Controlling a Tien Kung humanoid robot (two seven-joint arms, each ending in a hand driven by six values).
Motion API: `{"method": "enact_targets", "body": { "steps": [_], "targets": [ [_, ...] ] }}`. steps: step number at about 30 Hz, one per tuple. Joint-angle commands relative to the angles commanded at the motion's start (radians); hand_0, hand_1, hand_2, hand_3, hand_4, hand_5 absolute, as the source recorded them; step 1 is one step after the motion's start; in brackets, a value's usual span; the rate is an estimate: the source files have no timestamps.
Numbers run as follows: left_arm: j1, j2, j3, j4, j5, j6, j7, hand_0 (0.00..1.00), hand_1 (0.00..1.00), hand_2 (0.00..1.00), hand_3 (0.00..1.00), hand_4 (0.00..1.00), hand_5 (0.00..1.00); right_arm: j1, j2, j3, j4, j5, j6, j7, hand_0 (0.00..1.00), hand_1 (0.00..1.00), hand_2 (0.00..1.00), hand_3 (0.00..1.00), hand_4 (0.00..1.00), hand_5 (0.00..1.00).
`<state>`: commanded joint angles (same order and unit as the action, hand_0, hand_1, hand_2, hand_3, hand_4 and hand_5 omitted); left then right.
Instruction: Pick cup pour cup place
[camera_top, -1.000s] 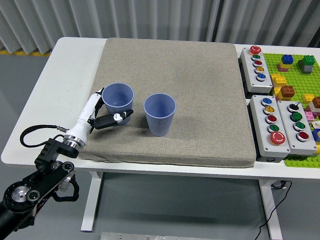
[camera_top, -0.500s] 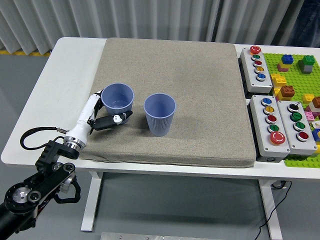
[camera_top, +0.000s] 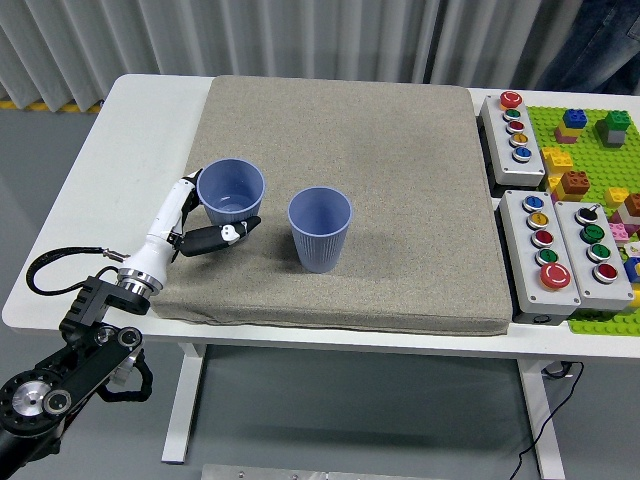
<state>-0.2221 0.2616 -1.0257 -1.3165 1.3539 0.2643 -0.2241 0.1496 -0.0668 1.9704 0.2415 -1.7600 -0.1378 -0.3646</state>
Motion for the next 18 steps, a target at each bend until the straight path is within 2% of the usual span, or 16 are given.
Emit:
{"method": "enact_targets", "body": {
  "steps": [5, 8, 12, 18],
  "targets": [
    [-0.022, 0.021, -0.005, -0.056, 0.085, -0.015, 0.057, 0.589, 0.544, 0.550, 0.548, 0.762, 0.010, -0.001, -0.001, 0.000, 0.000, -0.001, 0.001, 0.001, 0.639, 0.601, 0.509, 0.581, 0.002, 0.002],
    [-0.056, 0.029, -0.007, -0.072, 0.159, -0.029, 0.090, 0.589, 0.544, 0.550, 0.548, 0.762, 0.010, 0.001, -0.001, -0.001, 0.000, 0.003, -0.002, 0.000, 0.639, 0.601, 0.509, 0.581, 0.002, 0.002],
    [-0.102, 0.042, 0.004, -0.077, 0.223, -0.047, 0.119, 0.587, 0.541, 0.549, 0.547, 0.761, 0.013, 0.003, -0.002, -0.004, 0.000, 0.008, -0.004, 0.000, 0.639, 0.601, 0.509, 0.581, 0.002, 0.002],
    [-0.155, 0.042, 0.002, -0.064, 0.335, -0.087, 0.166, 0.583, 0.539, 0.548, 0.542, 0.763, 0.020, 0.004, -0.004, -0.008, -0.001, 0.016, -0.006, 0.002, 0.640, 0.601, 0.509, 0.581, 0.002, 0.002]
  ]
}}
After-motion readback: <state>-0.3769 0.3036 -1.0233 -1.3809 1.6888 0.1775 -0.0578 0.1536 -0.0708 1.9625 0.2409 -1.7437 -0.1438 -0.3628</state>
